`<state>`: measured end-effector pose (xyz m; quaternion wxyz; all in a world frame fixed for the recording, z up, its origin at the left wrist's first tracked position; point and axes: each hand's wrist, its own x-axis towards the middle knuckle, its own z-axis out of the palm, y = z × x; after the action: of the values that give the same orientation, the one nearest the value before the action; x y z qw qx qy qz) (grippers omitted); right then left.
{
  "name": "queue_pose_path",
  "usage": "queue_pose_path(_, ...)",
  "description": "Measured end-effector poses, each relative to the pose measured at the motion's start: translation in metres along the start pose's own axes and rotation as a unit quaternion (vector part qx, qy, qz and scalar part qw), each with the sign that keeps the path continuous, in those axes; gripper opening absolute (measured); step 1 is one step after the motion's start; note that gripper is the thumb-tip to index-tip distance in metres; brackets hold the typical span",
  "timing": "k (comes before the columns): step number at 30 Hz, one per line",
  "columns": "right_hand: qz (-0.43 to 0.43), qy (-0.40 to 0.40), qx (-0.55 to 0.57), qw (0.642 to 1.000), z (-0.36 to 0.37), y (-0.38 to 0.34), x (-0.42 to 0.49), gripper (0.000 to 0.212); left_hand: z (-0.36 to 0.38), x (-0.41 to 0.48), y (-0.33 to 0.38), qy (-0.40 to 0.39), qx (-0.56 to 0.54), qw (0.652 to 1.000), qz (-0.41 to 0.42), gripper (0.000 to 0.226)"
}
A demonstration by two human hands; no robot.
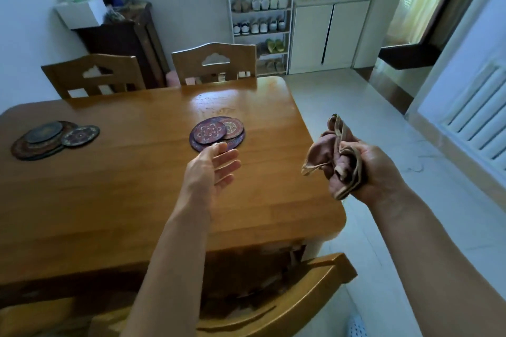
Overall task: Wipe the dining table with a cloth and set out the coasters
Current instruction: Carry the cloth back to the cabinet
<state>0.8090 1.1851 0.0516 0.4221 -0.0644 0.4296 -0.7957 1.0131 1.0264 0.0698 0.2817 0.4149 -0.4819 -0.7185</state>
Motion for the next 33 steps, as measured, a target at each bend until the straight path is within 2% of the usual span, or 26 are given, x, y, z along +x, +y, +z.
queue_pose_path(2,-0.017,-0.004,0.007,1.000,-0.037,-0.033,0.019,0.054,0.037,0.015,-0.003,0.004,-0.021,1.000,0.004,0.025)
queue_pose_path(5,-0.032,0.019,0.018,0.999,-0.082,-0.077,0.044,0.037,0.095,0.037,-0.010,0.001,-0.049,0.999,-0.004,0.025)
queue_pose_path(8,-0.019,0.046,-0.014,0.999,-0.128,-0.121,0.072,0.047,0.169,0.057,-0.023,0.006,-0.054,0.998,-0.024,0.026)
queue_pose_path(13,0.008,0.063,-0.030,0.997,-0.184,-0.189,0.116,0.042,0.298,0.083,-0.031,0.013,-0.076,0.996,-0.050,0.027)
queue_pose_path(17,0.008,0.071,-0.039,0.997,-0.212,-0.236,0.154,0.036,0.372,0.101,-0.025,0.016,-0.088,0.995,-0.042,0.027)
queue_pose_path(26,0.016,0.013,-0.034,0.999,-0.213,-0.289,0.245,0.035,0.432,0.148,0.007,0.033,-0.067,0.997,0.019,0.028)
queue_pose_path(33,0.022,-0.038,-0.052,0.998,-0.182,-0.318,0.348,0.037,0.454,0.242,0.049,0.041,-0.079,0.994,0.067,0.034)
